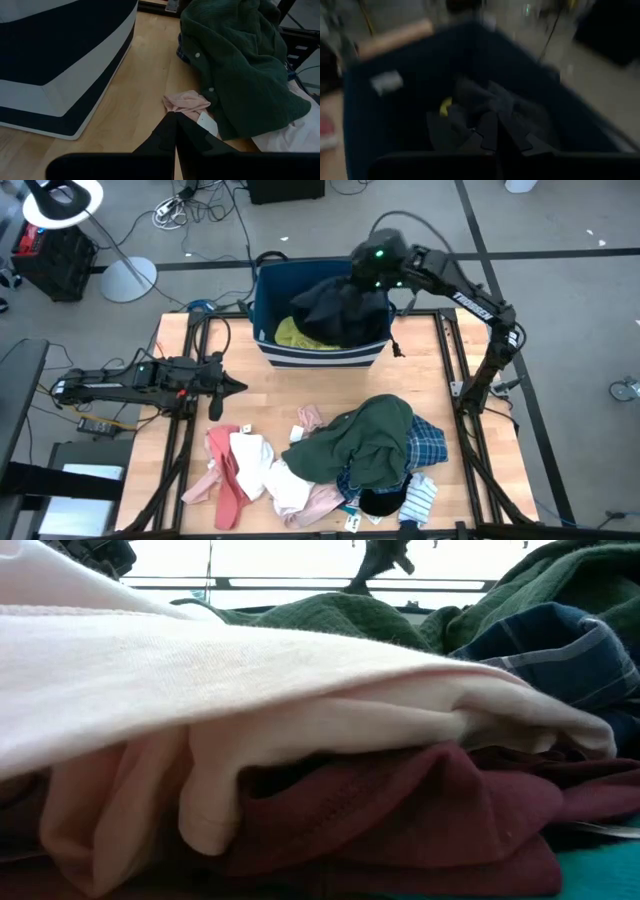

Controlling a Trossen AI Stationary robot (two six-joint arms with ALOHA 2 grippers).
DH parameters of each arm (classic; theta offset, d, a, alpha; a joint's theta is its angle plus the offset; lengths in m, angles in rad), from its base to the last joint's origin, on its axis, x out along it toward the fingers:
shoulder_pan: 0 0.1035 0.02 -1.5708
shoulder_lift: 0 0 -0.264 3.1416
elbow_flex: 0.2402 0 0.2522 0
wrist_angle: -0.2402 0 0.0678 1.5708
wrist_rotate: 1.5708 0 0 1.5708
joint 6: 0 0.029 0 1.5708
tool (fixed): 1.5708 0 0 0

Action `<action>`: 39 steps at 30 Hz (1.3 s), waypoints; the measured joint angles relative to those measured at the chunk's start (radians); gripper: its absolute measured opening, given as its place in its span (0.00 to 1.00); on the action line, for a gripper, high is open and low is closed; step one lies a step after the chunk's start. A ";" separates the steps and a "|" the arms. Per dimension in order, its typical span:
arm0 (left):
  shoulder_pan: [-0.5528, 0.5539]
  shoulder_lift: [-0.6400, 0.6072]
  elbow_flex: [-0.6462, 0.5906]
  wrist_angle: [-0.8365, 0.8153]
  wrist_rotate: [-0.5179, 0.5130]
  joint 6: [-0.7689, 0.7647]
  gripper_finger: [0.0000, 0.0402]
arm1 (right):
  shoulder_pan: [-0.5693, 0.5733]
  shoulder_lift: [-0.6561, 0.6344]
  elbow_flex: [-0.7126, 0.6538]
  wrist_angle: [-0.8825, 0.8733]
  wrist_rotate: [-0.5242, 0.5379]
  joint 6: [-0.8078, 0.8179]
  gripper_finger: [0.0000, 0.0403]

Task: Sort clothes
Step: Put the top black short into the blue laundry organizer

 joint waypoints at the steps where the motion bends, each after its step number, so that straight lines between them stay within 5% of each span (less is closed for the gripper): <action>1: 0.000 0.000 0.000 0.001 0.000 0.000 0.03 | 0.003 0.015 0.000 -0.027 -0.009 0.011 0.00; 13: 0.000 0.001 0.000 0.000 -0.006 -0.005 0.03 | 0.041 0.374 -0.001 -0.148 -0.097 0.033 0.00; 23: 0.000 0.001 0.000 -0.001 -0.007 -0.005 0.03 | -0.002 0.597 0.002 -0.143 -0.272 0.066 0.02; 32: 0.000 0.019 0.000 -0.001 -0.013 0.000 0.03 | -0.011 0.611 0.003 -0.127 -0.292 0.065 0.14; 39: 0.000 0.042 0.000 -0.002 -0.022 0.002 0.03 | -0.012 0.487 -0.001 -0.126 -0.281 0.041 0.26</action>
